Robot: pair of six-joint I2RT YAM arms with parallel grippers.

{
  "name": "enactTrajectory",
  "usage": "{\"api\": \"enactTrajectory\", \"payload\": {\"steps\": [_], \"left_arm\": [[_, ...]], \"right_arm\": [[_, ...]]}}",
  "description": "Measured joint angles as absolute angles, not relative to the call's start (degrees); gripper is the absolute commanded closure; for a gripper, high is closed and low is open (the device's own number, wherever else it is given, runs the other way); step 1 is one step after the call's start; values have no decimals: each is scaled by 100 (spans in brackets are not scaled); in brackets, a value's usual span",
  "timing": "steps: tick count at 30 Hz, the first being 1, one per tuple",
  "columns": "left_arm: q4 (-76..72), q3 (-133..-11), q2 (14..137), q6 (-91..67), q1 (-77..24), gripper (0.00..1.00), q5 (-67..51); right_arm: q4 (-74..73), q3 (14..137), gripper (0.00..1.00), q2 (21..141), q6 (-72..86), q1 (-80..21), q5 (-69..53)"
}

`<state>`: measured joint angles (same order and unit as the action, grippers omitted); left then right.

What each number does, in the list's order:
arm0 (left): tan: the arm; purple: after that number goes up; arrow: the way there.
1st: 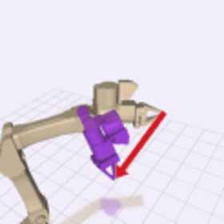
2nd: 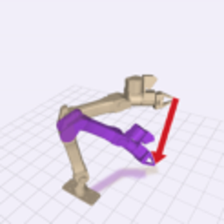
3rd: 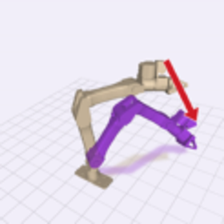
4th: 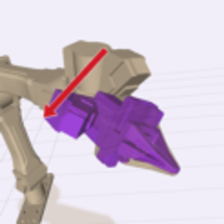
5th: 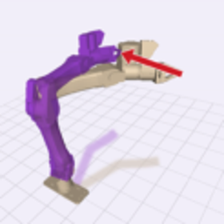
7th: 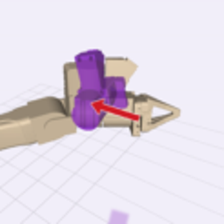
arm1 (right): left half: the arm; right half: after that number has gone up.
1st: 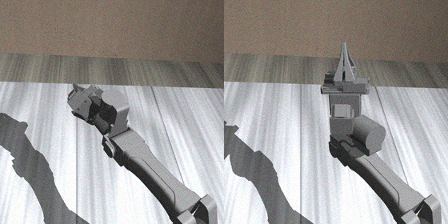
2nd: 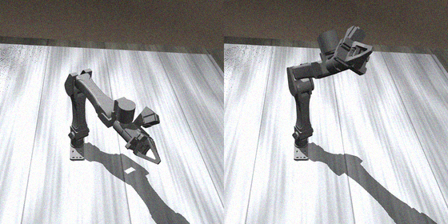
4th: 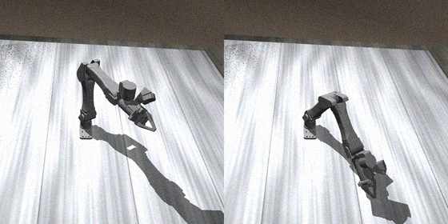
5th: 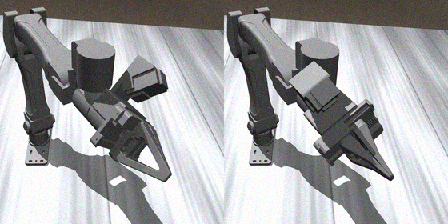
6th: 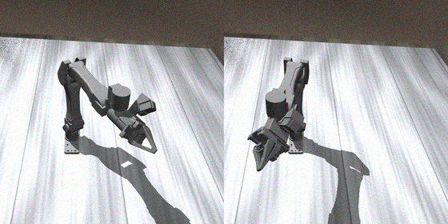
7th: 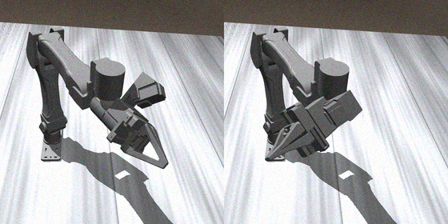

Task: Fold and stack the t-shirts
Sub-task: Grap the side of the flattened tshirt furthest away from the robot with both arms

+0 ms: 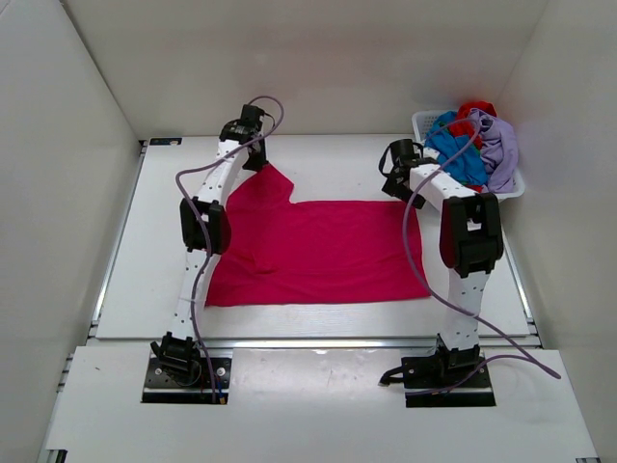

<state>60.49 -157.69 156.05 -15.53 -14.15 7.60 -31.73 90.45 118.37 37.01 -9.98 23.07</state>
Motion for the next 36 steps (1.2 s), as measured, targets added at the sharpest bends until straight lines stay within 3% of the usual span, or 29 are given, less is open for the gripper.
{"api": "enactTrajectory", "payload": {"steps": [3,6,7,9,14,16,18,23,28,30,32,33,34,36], "left_arm": [[6042,-15769,15461,-1553,-1380,100,716],[6018,-15804,15384,-1525,-1356,73,657],[5990,-15836,15386,-1529,-1345,86,646],[5970,-15891,15412,-1573,-1328,89,639],[5946,-16027,15579,-1559,-1319,57,633],[5940,-16029,15668,-1555,-1319,38,615],[5924,-16033,15760,-1557,-1319,30,585],[5813,-16035,15944,-1570,-1326,25,550],[5636,-16035,16011,-1584,-1334,32,510],[5557,-16035,16011,-1599,-1343,53,499],[5472,-16038,16011,-1590,-1352,65,467],[5463,-16038,16011,-1584,-1358,84,456],[5459,-16038,16011,-1601,-1363,95,438],[5459,-16038,16011,-1549,-1363,100,395]], "right_arm": [[-3358,9286,31,12108,3741,-998,2335],[-3494,9456,32,12261,3756,-1009,2344],[-3542,9511,32,12287,3758,-1007,2351],[-3625,9638,32,12337,3763,-998,2355],[-3723,9872,33,12475,3771,-976,2373],[-3752,9907,31,12512,3774,-978,2373],[-3787,9968,32,12560,3776,-978,2375],[-3916,10149,31,12667,3776,-974,2381],[-4003,10252,32,12735,3778,-974,2403],[-4012,10254,32,12742,3780,-974,2410],[-4023,10259,32,12744,3778,-972,2412],[-4038,10269,32,12748,3780,-972,2414],[-4069,10291,31,12755,3785,-972,2421],[-4115,10344,33,12801,3795,-974,2447]]}}
